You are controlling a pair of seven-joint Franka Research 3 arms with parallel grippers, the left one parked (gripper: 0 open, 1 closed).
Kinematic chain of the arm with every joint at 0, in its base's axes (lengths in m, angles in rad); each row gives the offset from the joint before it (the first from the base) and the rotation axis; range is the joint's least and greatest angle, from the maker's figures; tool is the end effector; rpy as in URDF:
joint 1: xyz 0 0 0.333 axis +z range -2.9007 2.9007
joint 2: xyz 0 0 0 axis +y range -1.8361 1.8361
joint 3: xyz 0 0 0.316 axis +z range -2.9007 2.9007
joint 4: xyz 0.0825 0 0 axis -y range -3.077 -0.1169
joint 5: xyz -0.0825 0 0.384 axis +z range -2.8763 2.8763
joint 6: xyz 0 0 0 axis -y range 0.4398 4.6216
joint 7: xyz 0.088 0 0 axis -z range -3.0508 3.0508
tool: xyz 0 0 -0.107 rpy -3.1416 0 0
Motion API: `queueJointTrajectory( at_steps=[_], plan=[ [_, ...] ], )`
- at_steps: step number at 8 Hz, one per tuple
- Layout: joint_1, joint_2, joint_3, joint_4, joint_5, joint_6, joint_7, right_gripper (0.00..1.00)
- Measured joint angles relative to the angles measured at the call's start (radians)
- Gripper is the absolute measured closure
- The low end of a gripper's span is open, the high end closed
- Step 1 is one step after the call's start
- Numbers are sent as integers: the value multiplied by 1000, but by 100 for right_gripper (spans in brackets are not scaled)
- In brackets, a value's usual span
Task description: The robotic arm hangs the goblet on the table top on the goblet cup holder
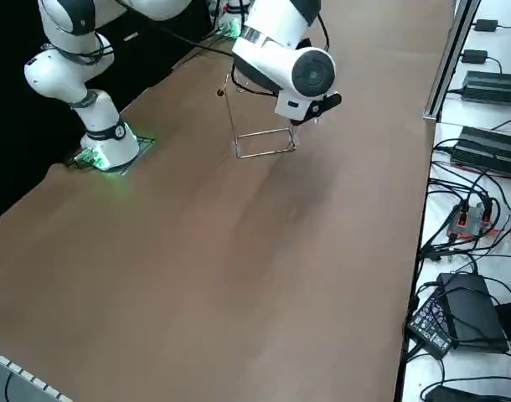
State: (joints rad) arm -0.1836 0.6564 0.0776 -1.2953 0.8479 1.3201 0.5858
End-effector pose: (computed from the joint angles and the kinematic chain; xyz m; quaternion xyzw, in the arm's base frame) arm 0.6752 0.0101 0.3733 -0.7967 0.3155 0.3744 0.3543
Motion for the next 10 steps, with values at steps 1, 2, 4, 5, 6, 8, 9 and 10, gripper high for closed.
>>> queueJointTrajectory(
  at_steps=[1,2,4,5,6,8,9,10],
  plan=[
    [0,1,0,-12,9,0,2,89],
    [0,1,0,-23,12,0,2,89],
    [0,0,0,-41,27,0,2,89],
    [0,0,0,-46,34,0,2,89],
    [1,-1,0,-52,35,0,2,89],
    [3,-1,0,-70,51,3,2,89],
    [6,-1,0,-83,61,6,2,89],
    [7,-2,0,-94,65,6,2,89]
  ],
)
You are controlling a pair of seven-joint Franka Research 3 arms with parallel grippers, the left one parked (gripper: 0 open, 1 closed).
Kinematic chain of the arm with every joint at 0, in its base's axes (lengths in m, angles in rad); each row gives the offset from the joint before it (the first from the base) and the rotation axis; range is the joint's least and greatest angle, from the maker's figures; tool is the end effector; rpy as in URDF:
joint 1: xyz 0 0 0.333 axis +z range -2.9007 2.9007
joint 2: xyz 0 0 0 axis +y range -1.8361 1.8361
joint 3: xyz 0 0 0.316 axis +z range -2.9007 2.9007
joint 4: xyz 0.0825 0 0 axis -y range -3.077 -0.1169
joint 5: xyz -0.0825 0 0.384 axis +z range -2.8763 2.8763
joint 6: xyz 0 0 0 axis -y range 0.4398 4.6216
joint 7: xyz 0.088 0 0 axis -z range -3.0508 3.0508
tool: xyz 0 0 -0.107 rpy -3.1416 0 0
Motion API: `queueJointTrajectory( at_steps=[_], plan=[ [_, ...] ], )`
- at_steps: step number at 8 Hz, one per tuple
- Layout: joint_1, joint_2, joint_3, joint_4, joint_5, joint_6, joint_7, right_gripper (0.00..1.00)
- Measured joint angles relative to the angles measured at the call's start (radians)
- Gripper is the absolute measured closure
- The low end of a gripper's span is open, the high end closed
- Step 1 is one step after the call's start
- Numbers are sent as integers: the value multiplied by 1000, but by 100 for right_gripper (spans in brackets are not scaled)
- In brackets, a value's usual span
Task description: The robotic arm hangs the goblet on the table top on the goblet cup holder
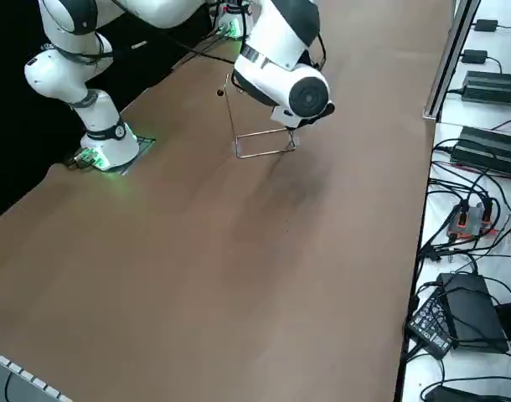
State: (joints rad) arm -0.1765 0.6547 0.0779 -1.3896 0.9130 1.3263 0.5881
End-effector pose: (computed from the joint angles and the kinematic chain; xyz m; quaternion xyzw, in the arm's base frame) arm 0.6623 0.0231 0.3422 -0.7646 0.3256 0.4144 0.3709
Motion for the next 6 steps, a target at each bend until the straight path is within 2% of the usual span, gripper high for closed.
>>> queueJointTrajectory(
  at_steps=[6],
  plan=[
    [2,-40,0,-88,5,1,-12,89]
  ],
)
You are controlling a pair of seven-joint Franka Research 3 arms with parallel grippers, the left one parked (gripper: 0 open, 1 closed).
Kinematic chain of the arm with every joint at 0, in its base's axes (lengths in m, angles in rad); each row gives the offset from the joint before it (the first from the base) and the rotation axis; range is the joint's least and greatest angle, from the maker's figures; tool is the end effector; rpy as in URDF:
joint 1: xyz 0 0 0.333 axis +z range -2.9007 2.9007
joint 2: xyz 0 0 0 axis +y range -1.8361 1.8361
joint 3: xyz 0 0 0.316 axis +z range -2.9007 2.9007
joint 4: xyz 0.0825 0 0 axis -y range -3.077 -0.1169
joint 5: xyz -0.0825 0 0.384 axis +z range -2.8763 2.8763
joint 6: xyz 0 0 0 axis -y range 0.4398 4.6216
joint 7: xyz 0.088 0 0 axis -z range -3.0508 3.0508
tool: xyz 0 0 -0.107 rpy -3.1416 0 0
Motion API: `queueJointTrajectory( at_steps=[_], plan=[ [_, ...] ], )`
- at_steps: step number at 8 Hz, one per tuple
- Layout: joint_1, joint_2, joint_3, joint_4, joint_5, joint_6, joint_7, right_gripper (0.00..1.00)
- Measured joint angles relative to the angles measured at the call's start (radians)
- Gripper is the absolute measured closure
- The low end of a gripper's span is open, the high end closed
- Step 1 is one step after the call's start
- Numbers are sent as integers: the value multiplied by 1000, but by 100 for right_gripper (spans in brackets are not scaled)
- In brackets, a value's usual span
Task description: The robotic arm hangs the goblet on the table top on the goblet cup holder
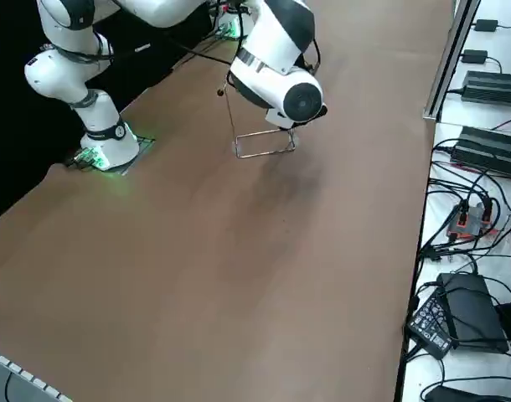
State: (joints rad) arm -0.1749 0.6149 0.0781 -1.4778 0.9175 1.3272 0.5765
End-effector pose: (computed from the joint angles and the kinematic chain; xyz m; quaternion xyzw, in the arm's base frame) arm 0.6445 0.0281 0.3334 -0.7557 0.3274 0.4319 0.3675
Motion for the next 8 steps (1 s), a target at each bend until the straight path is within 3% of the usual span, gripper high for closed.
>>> queueJointTrajectory(
  at_steps=[8],
  plan=[
    [44,-12,1,-32,2,72,-3,89]
  ],
)
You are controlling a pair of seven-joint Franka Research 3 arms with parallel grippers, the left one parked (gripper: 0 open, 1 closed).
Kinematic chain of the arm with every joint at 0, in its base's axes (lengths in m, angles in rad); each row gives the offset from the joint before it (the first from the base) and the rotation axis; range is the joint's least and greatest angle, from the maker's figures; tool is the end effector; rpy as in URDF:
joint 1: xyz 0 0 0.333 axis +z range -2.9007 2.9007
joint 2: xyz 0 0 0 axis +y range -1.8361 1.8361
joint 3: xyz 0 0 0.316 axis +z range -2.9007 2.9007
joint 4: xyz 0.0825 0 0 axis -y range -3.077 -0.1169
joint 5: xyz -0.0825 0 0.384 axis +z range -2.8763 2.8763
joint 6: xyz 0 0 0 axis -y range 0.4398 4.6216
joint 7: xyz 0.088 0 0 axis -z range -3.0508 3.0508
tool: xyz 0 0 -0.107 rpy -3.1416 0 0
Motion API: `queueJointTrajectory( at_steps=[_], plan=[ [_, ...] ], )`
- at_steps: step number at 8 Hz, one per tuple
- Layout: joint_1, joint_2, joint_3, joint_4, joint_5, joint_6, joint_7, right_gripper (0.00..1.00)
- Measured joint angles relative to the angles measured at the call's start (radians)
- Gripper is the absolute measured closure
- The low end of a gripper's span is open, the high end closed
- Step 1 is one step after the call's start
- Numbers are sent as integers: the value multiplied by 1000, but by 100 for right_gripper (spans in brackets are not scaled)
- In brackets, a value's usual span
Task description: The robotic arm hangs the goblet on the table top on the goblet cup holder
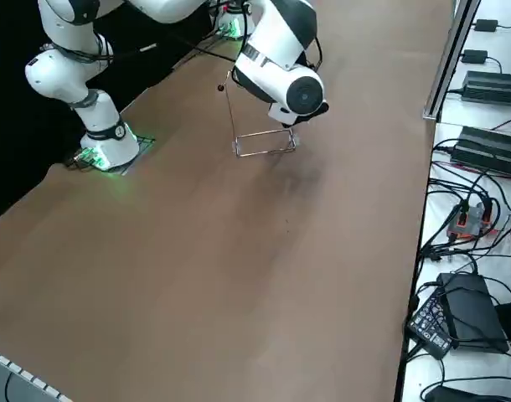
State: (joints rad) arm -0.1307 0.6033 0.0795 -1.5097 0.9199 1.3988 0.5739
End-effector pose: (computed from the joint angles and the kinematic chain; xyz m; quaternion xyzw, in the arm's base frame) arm 0.6446 0.0544 0.3264 -0.7644 0.3312 0.4188 0.3614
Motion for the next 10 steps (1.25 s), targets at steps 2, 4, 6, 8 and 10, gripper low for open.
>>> queueJointTrajectory(
  at_steps=[2,4,6,8,10],
  plan=[
    [-2,-2,-1,0,0,0,0,89],
    [-6,-14,-2,6,0,-1,3,89],
    [-6,-25,-2,8,1,-1,4,89],
    [-1,-24,-1,8,1,3,4,89],
    [5,-21,-1,8,1,13,4,89]
  ],
)
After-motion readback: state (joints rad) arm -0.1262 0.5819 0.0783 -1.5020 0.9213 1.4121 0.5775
